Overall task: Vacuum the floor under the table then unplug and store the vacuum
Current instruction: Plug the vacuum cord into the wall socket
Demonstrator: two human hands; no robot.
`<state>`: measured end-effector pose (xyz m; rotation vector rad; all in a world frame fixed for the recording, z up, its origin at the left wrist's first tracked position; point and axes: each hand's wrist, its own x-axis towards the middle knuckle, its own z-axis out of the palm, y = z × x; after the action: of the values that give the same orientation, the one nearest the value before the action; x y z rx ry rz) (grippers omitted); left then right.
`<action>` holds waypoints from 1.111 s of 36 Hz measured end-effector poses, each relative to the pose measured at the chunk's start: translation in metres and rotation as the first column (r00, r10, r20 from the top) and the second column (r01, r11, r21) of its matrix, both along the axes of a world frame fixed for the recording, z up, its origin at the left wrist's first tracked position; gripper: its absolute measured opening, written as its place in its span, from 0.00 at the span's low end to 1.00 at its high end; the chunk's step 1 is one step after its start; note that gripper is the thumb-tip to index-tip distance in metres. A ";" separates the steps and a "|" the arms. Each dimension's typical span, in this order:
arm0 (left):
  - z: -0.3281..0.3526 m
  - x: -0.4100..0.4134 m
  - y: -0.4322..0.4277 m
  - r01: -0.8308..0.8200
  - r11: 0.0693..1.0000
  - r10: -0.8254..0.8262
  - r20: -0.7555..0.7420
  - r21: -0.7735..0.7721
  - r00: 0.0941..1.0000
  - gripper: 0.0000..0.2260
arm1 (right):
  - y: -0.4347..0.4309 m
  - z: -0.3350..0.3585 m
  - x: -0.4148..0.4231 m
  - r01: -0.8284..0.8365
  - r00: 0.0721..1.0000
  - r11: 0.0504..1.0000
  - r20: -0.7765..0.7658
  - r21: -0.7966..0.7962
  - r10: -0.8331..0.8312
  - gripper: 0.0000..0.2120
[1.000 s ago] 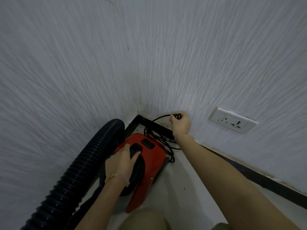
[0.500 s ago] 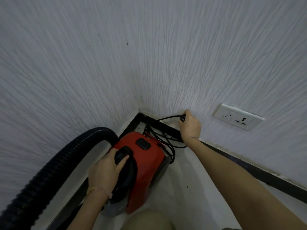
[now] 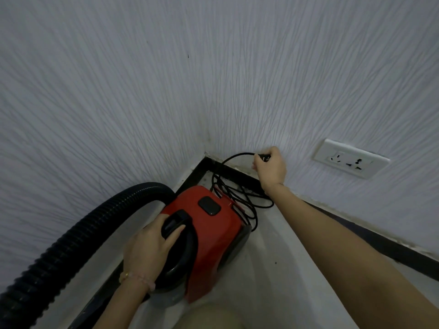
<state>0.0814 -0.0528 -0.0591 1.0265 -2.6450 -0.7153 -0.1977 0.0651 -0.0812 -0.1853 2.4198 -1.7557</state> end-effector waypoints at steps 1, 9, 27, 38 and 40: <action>-0.001 0.000 0.000 -0.003 1.000 0.003 -0.001 0.009 1.000 0.10 | 0.002 -0.004 -0.002 0.023 0.999 0.996 -0.044 0.081 -0.020 0.03; -0.004 0.013 -0.004 -0.049 0.998 0.048 -0.016 -0.033 0.999 0.12 | 0.044 -0.022 -0.012 0.203 0.968 0.899 -0.219 0.387 -0.124 0.04; -0.003 -0.044 0.009 -0.067 0.989 0.086 0.139 -0.133 0.987 0.17 | 0.137 0.091 -0.003 0.180 0.980 0.933 -0.023 -0.312 -0.197 0.04; -0.010 -0.050 0.007 -0.028 0.997 0.038 0.144 -0.071 0.989 0.17 | 0.190 0.164 -0.012 0.106 0.986 0.618 0.164 -0.779 0.037 0.12; -0.007 -0.049 0.006 -0.019 0.997 0.030 0.170 -0.069 0.985 0.17 | 0.197 0.173 -0.015 0.118 0.987 0.631 0.162 -0.766 0.013 0.13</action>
<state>0.0325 -0.0466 -0.0665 1.1471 -2.7737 -0.5510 -0.2130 0.2622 0.0914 -0.0557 1.4056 -2.6206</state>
